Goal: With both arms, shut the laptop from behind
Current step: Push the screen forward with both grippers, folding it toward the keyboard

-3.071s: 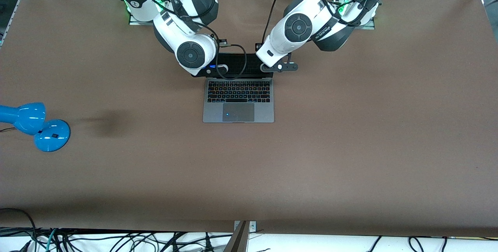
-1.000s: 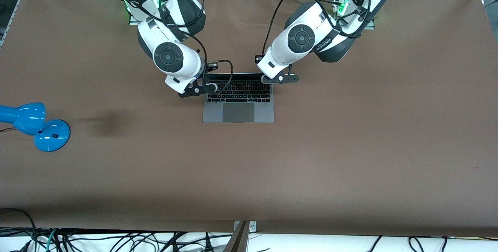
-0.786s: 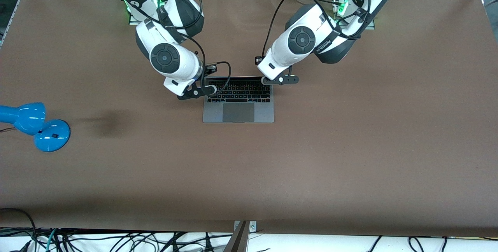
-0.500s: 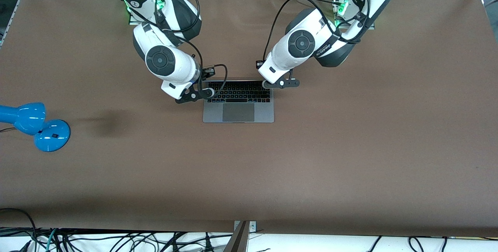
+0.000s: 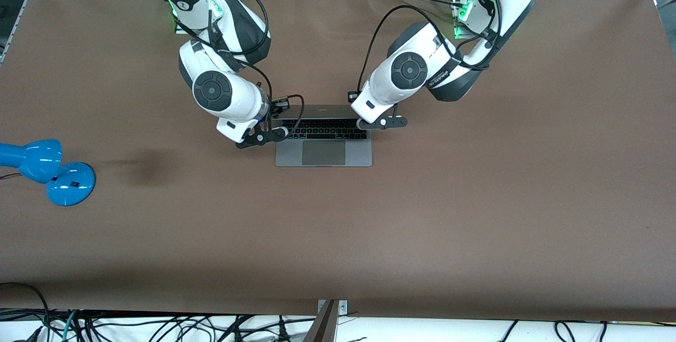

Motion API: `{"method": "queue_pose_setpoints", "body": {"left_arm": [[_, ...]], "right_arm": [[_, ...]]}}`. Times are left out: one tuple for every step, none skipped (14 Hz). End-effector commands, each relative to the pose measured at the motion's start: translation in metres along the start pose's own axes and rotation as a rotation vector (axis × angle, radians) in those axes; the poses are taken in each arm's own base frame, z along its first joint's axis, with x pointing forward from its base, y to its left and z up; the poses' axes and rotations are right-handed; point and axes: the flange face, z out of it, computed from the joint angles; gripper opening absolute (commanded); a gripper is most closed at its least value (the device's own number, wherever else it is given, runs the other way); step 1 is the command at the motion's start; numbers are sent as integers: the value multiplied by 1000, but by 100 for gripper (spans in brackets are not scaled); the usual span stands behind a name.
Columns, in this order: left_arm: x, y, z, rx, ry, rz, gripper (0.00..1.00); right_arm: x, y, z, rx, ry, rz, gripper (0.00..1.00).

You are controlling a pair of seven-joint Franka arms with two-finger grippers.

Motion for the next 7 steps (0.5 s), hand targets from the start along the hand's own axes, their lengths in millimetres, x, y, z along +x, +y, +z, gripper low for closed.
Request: {"method": "queue_pose_setpoints", "body": {"left_arm": [[14, 6, -3, 3, 23, -4, 0], [15, 6, 0, 4, 20, -6, 0], [16, 5, 1, 4, 16, -8, 0], [16, 5, 3, 8, 17, -6, 0], [18, 3, 6, 16, 19, -3, 0], [21, 2, 9, 21, 18, -4, 0], [27, 4, 5, 14, 28, -3, 0]], "right_arm": [[8, 6, 7, -15, 26, -20, 0], [11, 7, 9, -11, 32, -23, 0], [12, 7, 11, -8, 42, -33, 0], [15, 10, 13, -7, 44, -33, 0], [16, 13, 13, -7, 46, -28, 0], [17, 13, 15, -6, 45, -31, 0], [18, 14, 16, -4, 51, -36, 0]]}}
